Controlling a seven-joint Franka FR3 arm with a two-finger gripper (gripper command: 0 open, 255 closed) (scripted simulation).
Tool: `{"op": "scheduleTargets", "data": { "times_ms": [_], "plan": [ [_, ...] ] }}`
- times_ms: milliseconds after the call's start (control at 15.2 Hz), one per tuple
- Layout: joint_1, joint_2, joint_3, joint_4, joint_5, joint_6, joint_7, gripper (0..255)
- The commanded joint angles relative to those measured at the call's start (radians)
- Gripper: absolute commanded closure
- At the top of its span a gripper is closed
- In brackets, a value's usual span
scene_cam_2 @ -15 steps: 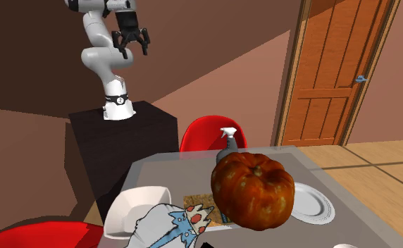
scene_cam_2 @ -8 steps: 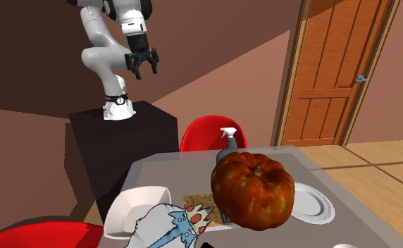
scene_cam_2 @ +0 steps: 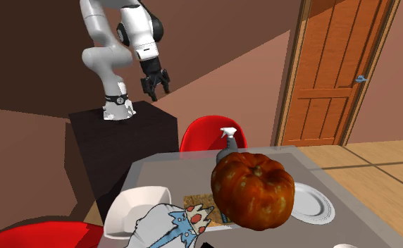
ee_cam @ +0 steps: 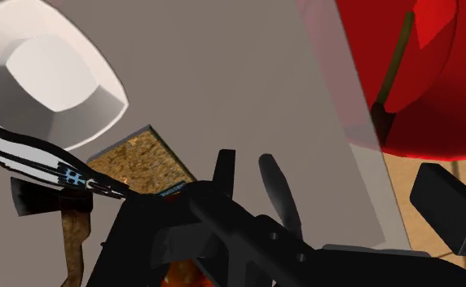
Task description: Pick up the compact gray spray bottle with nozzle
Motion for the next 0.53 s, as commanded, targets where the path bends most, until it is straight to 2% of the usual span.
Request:
{"op": "scheduleTargets", "data": {
  "times_ms": [0,198,462],
  "plan": [
    [0.039,0.093,-0.018,0.021,0.056,0.095,-0.082,0],
    [0.104,0.229,-0.041,0.066,0.185,0.208,-0.231,0],
    [0.159,0.410,-0.031,0.162,0.429,0.309,-0.488,0]
  ]
}}
